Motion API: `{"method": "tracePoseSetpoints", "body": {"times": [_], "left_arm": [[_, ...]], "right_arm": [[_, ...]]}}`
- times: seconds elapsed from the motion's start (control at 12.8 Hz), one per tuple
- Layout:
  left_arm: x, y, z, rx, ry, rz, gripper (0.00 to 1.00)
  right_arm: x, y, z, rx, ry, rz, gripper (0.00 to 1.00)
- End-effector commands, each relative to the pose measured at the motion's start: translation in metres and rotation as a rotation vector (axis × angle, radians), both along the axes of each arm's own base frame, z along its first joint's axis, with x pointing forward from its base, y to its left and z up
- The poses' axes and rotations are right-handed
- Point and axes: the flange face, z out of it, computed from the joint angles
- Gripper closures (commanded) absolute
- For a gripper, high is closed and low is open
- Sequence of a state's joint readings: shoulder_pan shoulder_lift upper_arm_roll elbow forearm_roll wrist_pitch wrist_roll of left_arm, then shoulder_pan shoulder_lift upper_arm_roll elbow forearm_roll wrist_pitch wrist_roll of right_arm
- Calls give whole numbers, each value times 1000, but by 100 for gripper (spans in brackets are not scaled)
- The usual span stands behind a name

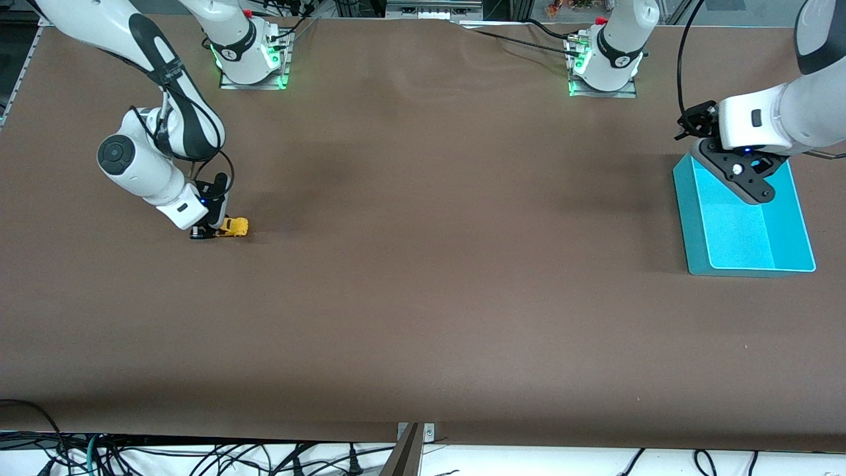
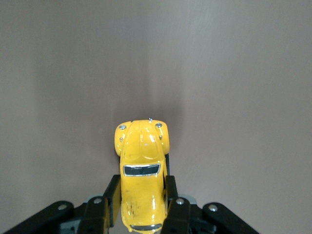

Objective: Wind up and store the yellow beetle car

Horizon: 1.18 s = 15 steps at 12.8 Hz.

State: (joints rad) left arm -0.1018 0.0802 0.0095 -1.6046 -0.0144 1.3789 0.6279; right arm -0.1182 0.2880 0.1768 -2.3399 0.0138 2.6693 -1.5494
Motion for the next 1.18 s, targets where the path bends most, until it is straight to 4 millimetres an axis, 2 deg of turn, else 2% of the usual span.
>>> {"method": "tracePoseSetpoints", "body": {"times": [0.0,0.16,0.39,0.55,0.86,1.02,1.1], "left_arm": [[0,-15,6,4,-1,-44,0],[2,-17,5,3,0,-53,0],[6,-10,-2,1,8,-42,0],[6,-15,-3,1,7,-56,0],[5,-20,-2,-18,7,-60,0],[6,-21,-6,-23,14,-60,0],[5,-27,-8,-24,17,-71,0]], "right_arm": [[0,52,41,5,-8,97,100],[0,60,38,12,-1,86,100],[-1,60,4,31,13,75,100],[-1,53,-13,40,24,50,100],[-3,16,-45,30,42,4,100],[-3,2,-49,27,37,31,100],[-3,-12,-50,23,38,41,100]]}}
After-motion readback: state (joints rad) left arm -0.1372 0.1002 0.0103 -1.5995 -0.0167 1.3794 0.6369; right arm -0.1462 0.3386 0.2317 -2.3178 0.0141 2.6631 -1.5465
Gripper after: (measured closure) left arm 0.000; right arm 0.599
